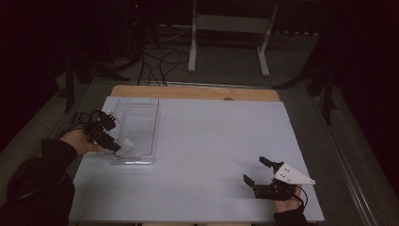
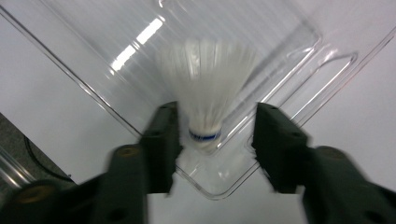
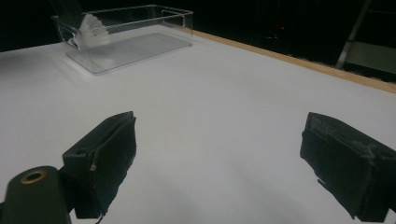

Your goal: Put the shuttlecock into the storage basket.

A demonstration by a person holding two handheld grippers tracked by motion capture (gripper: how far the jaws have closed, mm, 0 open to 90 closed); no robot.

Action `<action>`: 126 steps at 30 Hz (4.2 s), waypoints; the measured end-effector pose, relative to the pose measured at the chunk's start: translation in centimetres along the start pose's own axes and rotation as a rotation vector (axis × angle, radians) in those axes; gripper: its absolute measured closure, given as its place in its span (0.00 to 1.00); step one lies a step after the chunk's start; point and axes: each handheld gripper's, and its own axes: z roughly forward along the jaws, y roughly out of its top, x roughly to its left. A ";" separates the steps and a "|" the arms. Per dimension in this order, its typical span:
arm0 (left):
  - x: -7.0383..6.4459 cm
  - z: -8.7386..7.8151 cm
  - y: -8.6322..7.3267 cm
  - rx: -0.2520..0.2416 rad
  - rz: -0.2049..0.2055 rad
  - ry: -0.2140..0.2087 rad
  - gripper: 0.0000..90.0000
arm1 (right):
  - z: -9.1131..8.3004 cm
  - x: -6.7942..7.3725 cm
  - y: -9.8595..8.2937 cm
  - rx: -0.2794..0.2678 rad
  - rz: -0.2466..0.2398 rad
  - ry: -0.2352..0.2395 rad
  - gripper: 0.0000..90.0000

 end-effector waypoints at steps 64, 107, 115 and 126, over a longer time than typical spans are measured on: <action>-5.0 -1.2 2.9 -0.608 0.094 -0.101 0.00 | 0.0 0.0 0.0 -0.002 -0.002 0.001 0.12; -13.7 2.6 6.3 -0.738 0.245 -0.217 0.00 | -0.1 -0.1 0.0 -0.001 0.001 0.005 0.12; -15.1 3.6 6.3 -0.741 0.266 -0.256 0.00 | -0.1 -0.1 0.0 0.001 -0.002 0.006 0.12; -16.4 5.6 6.3 -0.731 0.287 -0.285 0.00 | 0.0 -0.1 0.0 0.004 -0.002 0.007 0.12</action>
